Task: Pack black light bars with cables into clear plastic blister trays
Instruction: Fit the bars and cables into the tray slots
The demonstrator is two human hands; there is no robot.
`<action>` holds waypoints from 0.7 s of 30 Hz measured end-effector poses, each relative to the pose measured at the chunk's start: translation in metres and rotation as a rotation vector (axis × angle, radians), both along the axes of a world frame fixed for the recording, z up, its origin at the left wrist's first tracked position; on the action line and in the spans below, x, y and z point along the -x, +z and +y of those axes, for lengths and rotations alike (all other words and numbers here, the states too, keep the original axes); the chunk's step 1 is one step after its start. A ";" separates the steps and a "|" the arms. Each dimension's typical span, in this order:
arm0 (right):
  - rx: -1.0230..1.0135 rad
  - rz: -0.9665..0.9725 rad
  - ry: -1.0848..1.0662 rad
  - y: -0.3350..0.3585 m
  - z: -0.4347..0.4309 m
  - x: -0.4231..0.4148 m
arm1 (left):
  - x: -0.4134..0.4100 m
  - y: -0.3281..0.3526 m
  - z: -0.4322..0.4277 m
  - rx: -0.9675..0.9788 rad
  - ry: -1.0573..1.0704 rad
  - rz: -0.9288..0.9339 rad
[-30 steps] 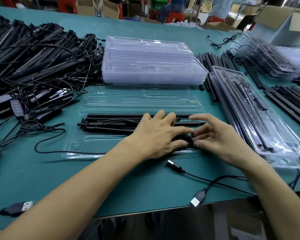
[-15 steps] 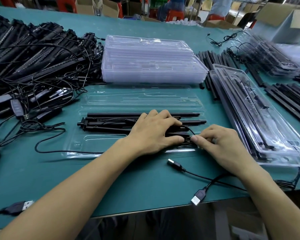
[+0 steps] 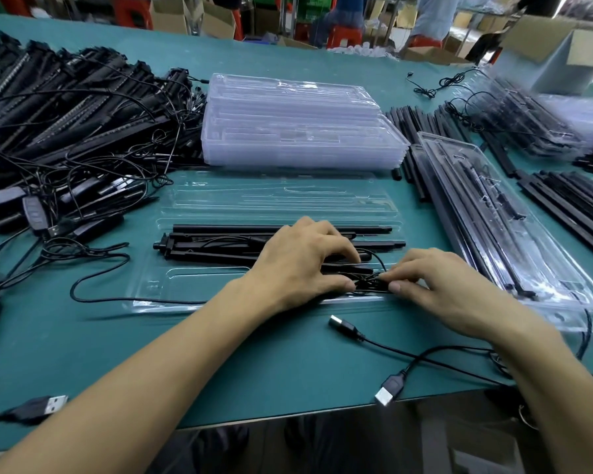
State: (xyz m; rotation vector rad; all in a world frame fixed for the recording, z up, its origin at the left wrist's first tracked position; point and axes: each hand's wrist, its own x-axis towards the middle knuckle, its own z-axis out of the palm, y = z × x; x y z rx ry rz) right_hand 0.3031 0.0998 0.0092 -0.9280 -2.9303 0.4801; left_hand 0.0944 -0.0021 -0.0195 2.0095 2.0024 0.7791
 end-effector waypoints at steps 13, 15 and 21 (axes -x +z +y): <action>0.077 0.170 -0.175 -0.003 0.000 0.005 | -0.018 0.000 0.021 0.113 -0.082 0.188; 0.069 0.192 -0.199 -0.003 -0.002 0.003 | -0.018 0.000 0.024 0.144 -0.058 0.141; -0.115 0.146 -0.382 -0.004 -0.005 -0.004 | -0.015 -0.003 0.025 0.145 -0.046 0.080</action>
